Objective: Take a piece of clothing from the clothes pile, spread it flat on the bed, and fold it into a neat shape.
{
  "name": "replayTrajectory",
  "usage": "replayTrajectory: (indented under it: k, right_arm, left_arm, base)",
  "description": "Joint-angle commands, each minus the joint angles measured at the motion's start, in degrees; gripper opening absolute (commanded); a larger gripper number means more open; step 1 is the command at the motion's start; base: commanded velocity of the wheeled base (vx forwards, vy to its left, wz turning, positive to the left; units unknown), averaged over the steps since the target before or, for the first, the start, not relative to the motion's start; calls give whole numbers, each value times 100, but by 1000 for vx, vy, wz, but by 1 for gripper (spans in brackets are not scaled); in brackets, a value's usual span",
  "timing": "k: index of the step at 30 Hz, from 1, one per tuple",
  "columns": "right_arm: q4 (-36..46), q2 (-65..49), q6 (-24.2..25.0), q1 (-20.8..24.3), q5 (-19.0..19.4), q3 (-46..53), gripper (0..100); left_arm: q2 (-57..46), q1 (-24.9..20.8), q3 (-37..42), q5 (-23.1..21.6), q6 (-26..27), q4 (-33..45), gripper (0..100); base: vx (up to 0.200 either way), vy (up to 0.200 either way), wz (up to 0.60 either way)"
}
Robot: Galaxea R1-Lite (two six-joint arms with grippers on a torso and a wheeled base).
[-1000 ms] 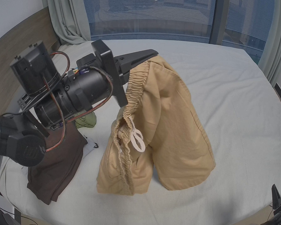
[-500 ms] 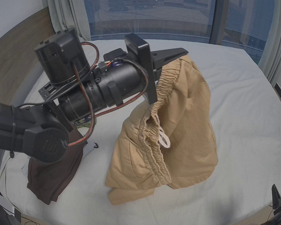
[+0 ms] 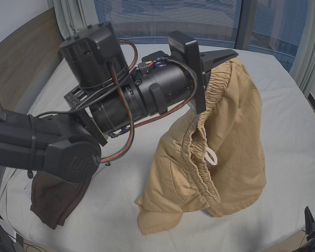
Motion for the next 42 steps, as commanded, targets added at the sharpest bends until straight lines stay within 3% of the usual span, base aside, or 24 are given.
replayTrajectory:
  k: [1, 5, 10, 23, 28, 34, 42]
  right_arm:
    - [-2, -49, 0, 0, -2, 101, 100]
    - [-2, -49, 9, 0, -2, 101, 100]
    - [-2, -49, 17, 0, -2, 101, 100]
    - [-2, -49, 17, 0, -2, 101, 100]
    - [-2, -49, 17, -9, -2, 101, 100]
    - [-2, -49, 9, -9, -2, 101, 100]
    - [-2, -49, 9, -9, -2, 101, 100]
  left_arm:
    - [110, -164, -262, 74, -133, -9, 0]
    - [251, -94, -481, 249, -195, -18, 0]
    - [215, 354, -323, 372, -186, -36, 0]
    - [-1068, 1400, 1689, 311, 553, -106, 0]
    - [-1287, 1778, 2182, 74, 913, -124, 0]
    - [-1252, 2306, 3113, -366, 2082, -563, 0]
    - [-1085, 3061, 3922, -1262, 3119, -932, 0]
  base:
    - [0, 0, 0]
    - [0, 0, 0]
    - [0, 0, 0]
    - [0, 0, 0]
    - [0, 0, 0]
    - [0, 0, 0]
    - [0, 0, 0]
